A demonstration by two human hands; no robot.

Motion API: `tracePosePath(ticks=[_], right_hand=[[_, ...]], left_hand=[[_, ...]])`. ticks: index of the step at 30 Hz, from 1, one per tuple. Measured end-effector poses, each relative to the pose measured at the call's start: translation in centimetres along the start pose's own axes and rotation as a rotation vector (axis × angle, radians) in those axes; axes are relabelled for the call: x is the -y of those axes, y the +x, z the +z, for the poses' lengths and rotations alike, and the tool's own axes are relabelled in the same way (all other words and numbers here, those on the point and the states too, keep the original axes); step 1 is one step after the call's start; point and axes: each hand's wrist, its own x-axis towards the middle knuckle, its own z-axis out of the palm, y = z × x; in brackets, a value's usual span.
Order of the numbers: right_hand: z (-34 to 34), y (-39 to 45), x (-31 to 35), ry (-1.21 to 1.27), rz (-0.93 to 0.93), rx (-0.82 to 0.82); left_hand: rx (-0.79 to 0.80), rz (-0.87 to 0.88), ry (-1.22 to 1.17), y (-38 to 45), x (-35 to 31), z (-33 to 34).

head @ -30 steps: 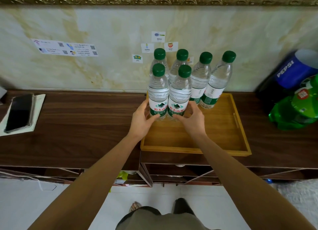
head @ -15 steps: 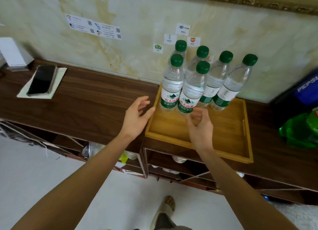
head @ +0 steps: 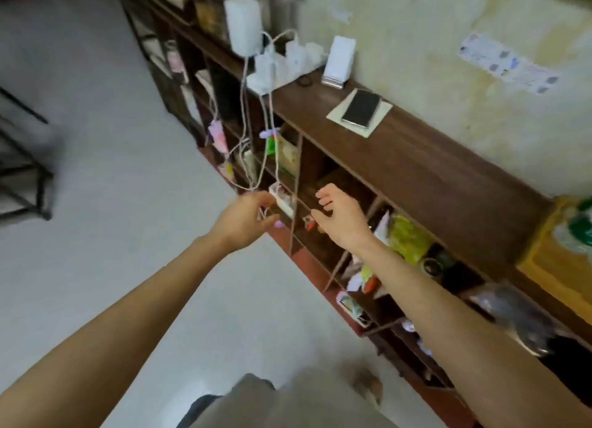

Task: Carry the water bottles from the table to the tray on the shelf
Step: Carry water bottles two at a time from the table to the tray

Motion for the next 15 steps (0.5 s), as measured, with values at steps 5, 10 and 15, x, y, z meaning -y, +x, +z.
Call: tracePosePath(ticks=[5,10,15], right_hand=[[11.8,5.1,12.9,-0.249,-0.287,0.235],[23.0,9.9,25.8,-0.367,-0.554,0.413],[35.0,13.4,38.9,-0.43,-0.792,0.566]], left_hand=[[-0.088,-0.33,0.207,-8.2,14.1,-9.5],[-0.194,-0.594,0.266,-14.9,25.7,-16.8],[-0.266,-0.823,0.319,-20.2,36.3,-23.4]])
